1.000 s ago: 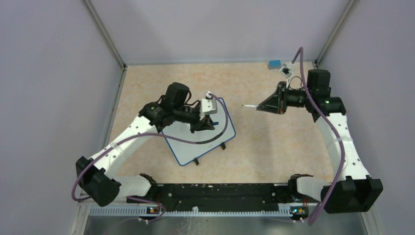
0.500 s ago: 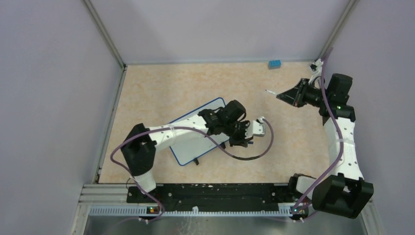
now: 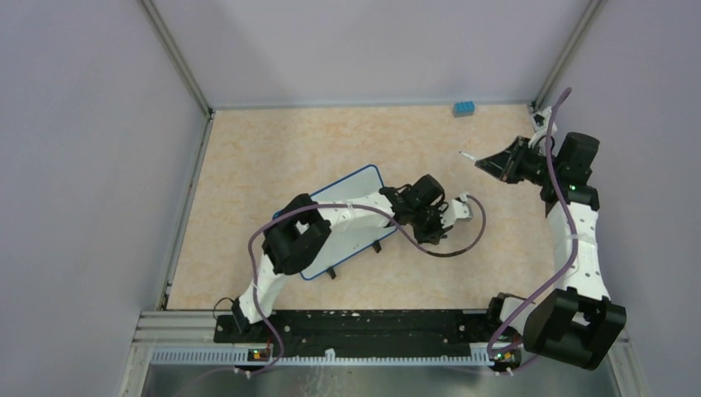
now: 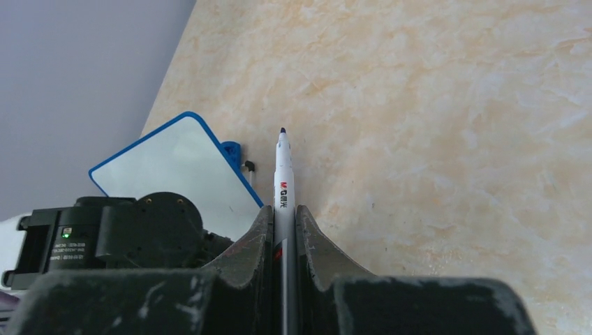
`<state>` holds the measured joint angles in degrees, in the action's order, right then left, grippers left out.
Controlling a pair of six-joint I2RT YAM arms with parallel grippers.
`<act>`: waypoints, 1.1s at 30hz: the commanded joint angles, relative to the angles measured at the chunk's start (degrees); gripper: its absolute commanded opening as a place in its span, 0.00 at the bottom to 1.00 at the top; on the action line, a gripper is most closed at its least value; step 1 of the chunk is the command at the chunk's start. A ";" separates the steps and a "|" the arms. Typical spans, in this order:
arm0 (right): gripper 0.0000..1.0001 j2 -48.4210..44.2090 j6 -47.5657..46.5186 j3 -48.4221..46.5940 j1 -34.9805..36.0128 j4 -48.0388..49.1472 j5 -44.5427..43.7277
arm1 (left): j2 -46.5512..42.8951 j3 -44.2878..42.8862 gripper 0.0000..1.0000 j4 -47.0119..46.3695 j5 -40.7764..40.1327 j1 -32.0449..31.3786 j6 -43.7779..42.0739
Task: Write a sentence on the whiteboard
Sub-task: Place the pen cap at the center of the board.
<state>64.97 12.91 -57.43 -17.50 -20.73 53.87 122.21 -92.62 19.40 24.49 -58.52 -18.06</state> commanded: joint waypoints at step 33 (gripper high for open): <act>0.00 0.37 0.11 -0.57 -0.73 4.64 2.20 | 1.86 -9.05 0.68 7.40 -1.86 -0.52 1.98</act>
<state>65.23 14.52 -55.75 -17.69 -15.97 54.72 129.10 -99.04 22.57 22.00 -58.98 -16.14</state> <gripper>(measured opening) 0.086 0.623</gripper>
